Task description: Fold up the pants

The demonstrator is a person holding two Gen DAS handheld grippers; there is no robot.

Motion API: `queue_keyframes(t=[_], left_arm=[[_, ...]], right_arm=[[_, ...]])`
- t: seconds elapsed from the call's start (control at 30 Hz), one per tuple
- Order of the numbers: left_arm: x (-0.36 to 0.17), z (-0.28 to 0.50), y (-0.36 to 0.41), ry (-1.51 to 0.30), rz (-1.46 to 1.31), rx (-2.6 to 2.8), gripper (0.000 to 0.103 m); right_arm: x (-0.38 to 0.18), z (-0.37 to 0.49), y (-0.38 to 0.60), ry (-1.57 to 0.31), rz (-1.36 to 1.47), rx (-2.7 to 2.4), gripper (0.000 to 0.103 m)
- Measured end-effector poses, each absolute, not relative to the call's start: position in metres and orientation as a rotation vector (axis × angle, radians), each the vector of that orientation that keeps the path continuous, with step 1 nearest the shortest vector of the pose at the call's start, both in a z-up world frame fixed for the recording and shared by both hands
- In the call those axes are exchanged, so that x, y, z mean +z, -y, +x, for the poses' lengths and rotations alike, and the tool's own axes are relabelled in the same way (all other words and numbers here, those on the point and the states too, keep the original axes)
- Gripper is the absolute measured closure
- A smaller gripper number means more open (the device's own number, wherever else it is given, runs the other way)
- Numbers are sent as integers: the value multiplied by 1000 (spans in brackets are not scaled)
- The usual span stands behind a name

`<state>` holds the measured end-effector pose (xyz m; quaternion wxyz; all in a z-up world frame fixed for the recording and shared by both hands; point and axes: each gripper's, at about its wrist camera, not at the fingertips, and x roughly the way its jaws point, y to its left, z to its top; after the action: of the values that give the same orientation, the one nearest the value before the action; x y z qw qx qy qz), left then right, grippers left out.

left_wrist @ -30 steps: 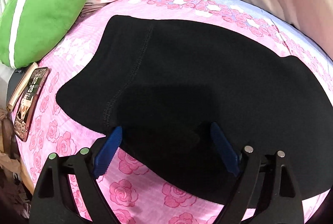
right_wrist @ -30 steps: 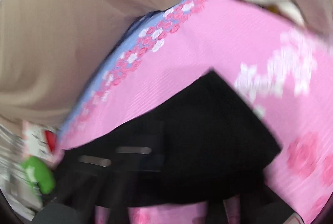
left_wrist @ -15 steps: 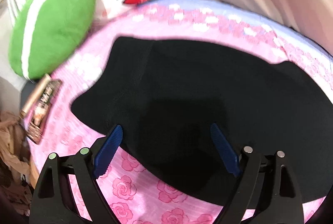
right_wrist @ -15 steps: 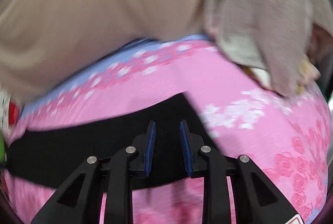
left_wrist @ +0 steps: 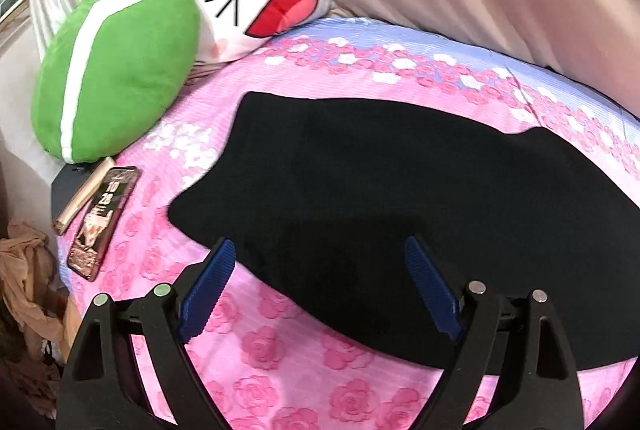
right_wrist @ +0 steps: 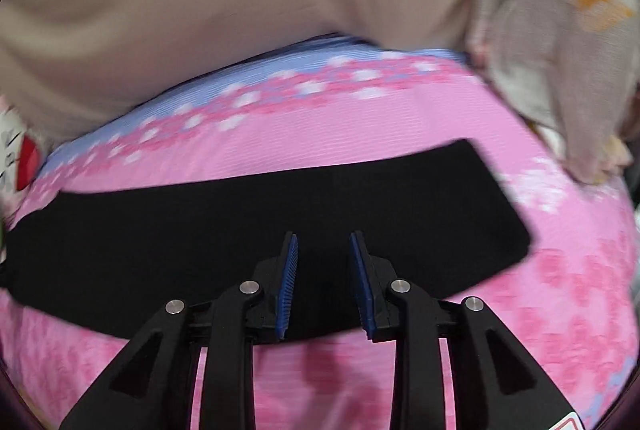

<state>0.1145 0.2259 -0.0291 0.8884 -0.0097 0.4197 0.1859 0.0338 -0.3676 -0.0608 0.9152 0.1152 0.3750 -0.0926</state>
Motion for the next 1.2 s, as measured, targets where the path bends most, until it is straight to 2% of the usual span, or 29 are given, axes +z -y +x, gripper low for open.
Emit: queue_keyframes(t=[0.13, 0.23, 0.33, 0.4, 0.47, 0.53, 0.77, 1.0, 1.03, 1.07, 1.1, 1.13, 1.17, 1.2], left_arm=[[-46, 135, -231, -925, 13, 409, 18], [-58, 144, -244, -957, 26, 434, 19], [-45, 136, -258, -929, -19, 428, 19], [-29, 125, -262, -883, -26, 421, 19], [-18, 119, -258, -846, -5, 415, 19], [-8, 112, -244, -813, 14, 386, 19], [5, 102, -168, -786, 24, 204, 16], [9, 92, -101, -788, 60, 105, 14], [9, 90, -93, -787, 69, 97, 13], [9, 89, -89, -788, 73, 91, 12], [8, 88, -85, -793, 78, 85, 12], [7, 88, -82, -797, 80, 83, 12], [5, 88, -81, -802, 82, 81, 12], [4, 87, -81, -807, 83, 80, 12]], right_arm=[[-71, 84, 316, -821, 129, -70, 74], [-97, 110, 322, -891, 118, -118, 73], [-76, 98, 335, -850, 118, -190, 72], [-58, 78, 349, -803, 89, -255, 65], [-47, 58, 371, -770, 98, -331, 44], [-44, 38, 398, -757, 113, -426, 38], [-78, -6, 501, -807, 372, -523, 38], [-103, 1, 523, -822, 475, -442, 36], [-104, 4, 522, -822, 479, -424, 40], [-103, 6, 520, -821, 476, -403, 49], [-103, 8, 519, -823, 476, -388, 54], [-103, 10, 519, -821, 486, -369, 77], [-102, 12, 520, -813, 546, -313, 86], [-100, 12, 519, -803, 588, -288, 86]])
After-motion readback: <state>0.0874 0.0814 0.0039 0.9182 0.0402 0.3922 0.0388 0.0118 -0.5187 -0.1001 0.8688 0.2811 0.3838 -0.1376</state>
